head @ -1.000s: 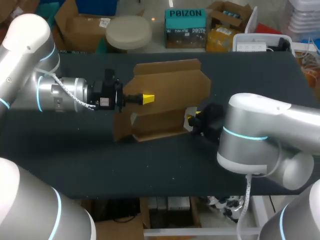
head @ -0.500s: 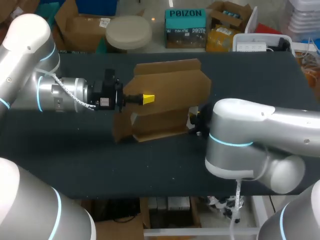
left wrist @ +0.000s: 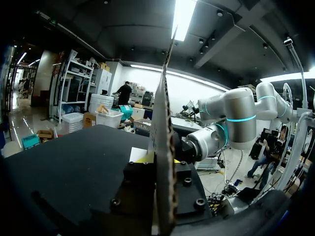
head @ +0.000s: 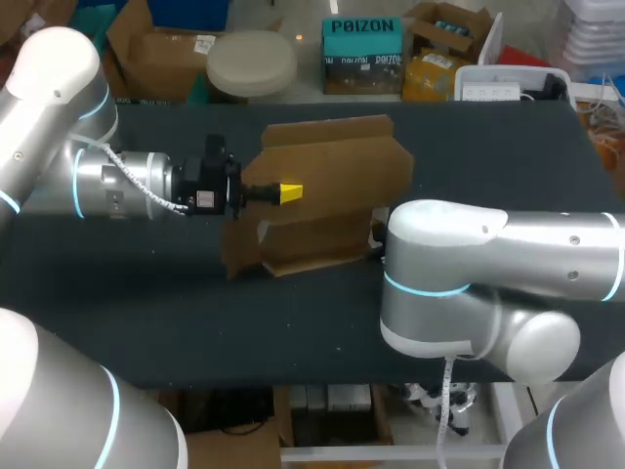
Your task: Assemble the packaging by folding the flat box into shape, placing the metal phone stand inside, and closing the box properly
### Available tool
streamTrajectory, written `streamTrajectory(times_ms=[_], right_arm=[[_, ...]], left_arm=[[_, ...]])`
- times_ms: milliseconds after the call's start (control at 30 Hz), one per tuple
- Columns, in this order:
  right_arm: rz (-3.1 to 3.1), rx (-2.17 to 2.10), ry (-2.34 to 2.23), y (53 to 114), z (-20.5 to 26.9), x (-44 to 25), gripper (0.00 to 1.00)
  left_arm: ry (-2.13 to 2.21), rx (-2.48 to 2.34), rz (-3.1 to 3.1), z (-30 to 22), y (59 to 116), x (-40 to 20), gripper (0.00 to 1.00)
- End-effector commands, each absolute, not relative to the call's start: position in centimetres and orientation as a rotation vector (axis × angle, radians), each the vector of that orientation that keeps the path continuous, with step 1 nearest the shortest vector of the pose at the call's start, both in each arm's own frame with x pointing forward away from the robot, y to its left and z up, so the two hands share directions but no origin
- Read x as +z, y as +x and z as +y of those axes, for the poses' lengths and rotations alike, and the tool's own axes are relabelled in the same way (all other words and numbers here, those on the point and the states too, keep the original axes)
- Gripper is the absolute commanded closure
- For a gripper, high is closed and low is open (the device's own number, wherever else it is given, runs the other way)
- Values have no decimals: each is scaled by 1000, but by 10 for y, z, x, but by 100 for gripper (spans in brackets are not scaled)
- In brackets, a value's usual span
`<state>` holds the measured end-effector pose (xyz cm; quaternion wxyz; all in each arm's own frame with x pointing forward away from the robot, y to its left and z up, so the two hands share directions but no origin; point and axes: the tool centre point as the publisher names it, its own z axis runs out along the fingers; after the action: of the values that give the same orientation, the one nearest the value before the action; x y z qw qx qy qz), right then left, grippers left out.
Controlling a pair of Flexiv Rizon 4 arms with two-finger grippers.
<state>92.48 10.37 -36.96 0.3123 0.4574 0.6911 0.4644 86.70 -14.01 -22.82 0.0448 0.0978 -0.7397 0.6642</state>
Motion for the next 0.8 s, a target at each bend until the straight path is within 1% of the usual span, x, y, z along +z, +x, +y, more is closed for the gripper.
streamTrajectory(times_ms=[33,133,167,200,233,267,300,333,367,800], right_arm=[[1718,1120,1259,924,107,-368,100],[1742,1134,1255,922,106,-368,100],[1753,1132,1249,922,106,-368,100],[1759,1131,1243,921,106,-368,100],[1763,1134,1240,920,106,-367,100],[1765,1138,1238,919,105,-367,100],[1767,1141,1237,918,105,-366,100],[1769,1142,1234,918,103,-365,100],[1773,1152,1230,917,102,-364,100],[1824,1300,1200,912,83,-357,100]], left_arm=[[273,1995,-2355,-137,868,-223,100],[257,1980,-2417,-133,870,-218,100],[260,1977,-2431,-131,871,-218,94],[264,1961,-2458,-129,871,-218,67],[266,1955,-2473,-127,872,-219,52],[268,1956,-2474,-126,873,-220,51],[275,1950,-2489,-124,873,-220,38],[277,1945,-2502,-122,873,-220,23],[275,1943,-2514,-121,873,-220,0],[215,1904,-2699,-105,868,-213,0]])
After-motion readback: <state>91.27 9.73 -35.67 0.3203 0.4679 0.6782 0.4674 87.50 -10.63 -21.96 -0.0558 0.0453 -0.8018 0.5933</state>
